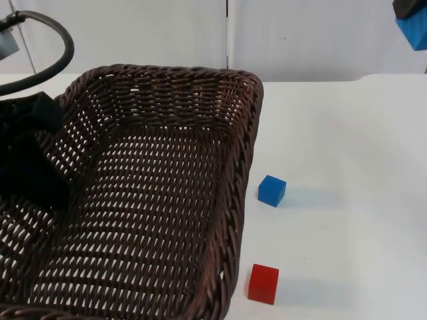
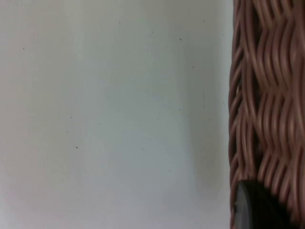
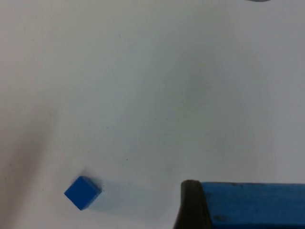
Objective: Pick up the basket with the left hand and place the largest block into the basket with the right hand.
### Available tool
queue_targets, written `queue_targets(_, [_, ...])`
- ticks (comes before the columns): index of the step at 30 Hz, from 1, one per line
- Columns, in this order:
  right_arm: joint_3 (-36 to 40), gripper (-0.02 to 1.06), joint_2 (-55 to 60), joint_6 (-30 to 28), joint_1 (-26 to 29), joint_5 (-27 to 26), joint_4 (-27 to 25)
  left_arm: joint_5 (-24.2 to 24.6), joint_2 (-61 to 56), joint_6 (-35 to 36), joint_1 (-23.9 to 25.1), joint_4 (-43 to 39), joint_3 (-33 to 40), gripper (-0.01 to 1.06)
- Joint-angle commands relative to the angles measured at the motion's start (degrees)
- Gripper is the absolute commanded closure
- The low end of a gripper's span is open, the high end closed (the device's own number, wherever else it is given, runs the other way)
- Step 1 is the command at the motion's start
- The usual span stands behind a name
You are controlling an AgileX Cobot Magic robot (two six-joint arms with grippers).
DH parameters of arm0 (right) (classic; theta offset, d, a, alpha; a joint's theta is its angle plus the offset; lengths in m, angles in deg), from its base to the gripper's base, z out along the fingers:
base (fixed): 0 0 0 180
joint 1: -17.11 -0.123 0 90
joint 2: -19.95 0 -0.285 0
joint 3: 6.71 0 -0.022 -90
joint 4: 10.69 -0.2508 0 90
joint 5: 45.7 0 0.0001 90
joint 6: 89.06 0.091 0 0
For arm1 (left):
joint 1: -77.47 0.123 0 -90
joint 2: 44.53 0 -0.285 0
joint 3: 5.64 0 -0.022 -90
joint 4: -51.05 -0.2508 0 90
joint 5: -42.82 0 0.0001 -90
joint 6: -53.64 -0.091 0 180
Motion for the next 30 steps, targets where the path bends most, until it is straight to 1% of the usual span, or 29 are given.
queue_targets(1, [-0.2, 1.05, -1.0, -1.2, -0.4, -0.1, -2.1, 0.3, -0.2, 0.3, -0.3, 1.5, 0.0, 1.05])
queue_targets(2, [-0.2, 1.05, -1.0, -1.2, -0.4, -0.1, -2.1, 0.3, -0.2, 0.3, -0.3, 1.5, 0.0, 1.05])
queue_targets(5, [-0.2, 1.05, -1.0, -6.6, -0.6, -0.1, -7.1, 0.3, -0.2, 0.3, -0.3, 1.5, 0.0, 1.05])
queue_targets(6, [-0.2, 1.05, -1.0, -6.6, -0.6, -0.1, -7.1, 0.3, -0.2, 0.3, -0.3, 1.5, 0.0, 1.05])
queue_targets(7, [-0.2, 1.05, -1.0, -9.8, -1.1, -0.2, -10.1, 0.3, -0.2, 0.3, -0.3, 1.5, 0.0, 1.05])
queue_targets(8, [-0.2, 1.05, -1.0, -11.1, -1.6, -0.2, -10.6, 0.3, -0.2, 0.3, -0.3, 1.5, 0.0, 1.05])
queue_targets(11, [-0.2, 1.05, -1.0, -12.1, -4.2, -0.2, -10.4, 0.3, -0.2, 0.3, -0.3, 1.5, 0.0, 1.05])
queue_targets(12, [-0.2, 1.05, -1.0, -12.1, -4.2, -0.2, -10.4, 0.3, -0.2, 0.3, -0.3, 1.5, 0.0, 1.05])
queue_targets(14, [-0.2, 1.05, -1.0, -13.5, -7.4, -0.6, -10.3, 0.3, -0.2, 0.3, -0.3, 1.5, 0.0, 1.05])
queue_targets(15, [-0.2, 1.05, -1.0, -13.9, -8.1, -0.6, -10.3, 0.3, -0.2, 0.3, -0.3, 1.5, 0.0, 1.05])
queue_targets(16, [-0.2, 1.05, -1.0, -13.9, -10.4, -0.8, -10.3, 0.3, -0.2, 0.3, -0.3, 1.5, 0.0, 1.05])
queue_targets(18, [-0.2, 1.05, -1.0, -13.9, -10.9, -1.0, -10.3, 0.3, -0.2, 0.3, -0.3, 1.5, 0.0, 1.05])
queue_targets(22, [-0.2, 1.05, -1.0, -13.9, -17.7, -2.1, -10.3, 0.4, -0.2, 0.3, -0.3, 1.5, 0.0, 1.05])
queue_targets(24, [-0.2, 1.05, -1.0, -13.9, -18.7, -2.2, -10.3, 0.4, -0.2, 0.3, -0.3, 1.5, 0.0, 1.05])
queue_targets(25, [-0.2, 1.05, -1.0, -13.9, -20.7, -2.3, -10.3, 0.4, -0.2, 0.3, -0.3, 1.5, 0.0, 1.05])
queue_targets(26, [-0.2, 1.05, -1.0, -14.2, -21.2, -2.5, -10.3, 0.4, -0.2, 0.3, -0.3, 1.5, 0.0, 1.05])
queue_targets(28, [-0.2, 1.05, -1.0, -14.4, -23.8, -2.9, -10.3, 0.4, -0.2, 0.3, -0.3, 1.5, 0.0, 1.05])
queue_targets(29, [-0.2, 1.05, -1.0, -14.4, -23.8, -2.9, -10.3, 0.4, -0.2, 0.3, -0.3, 1.5, 0.0, 1.05])
queue_targets(30, [-0.2, 1.05, -1.0, -14.6, -25.5, -3.0, -10.3, 0.5, -0.2, 0.3, -0.3, 1.5, 0.0, 1.05])
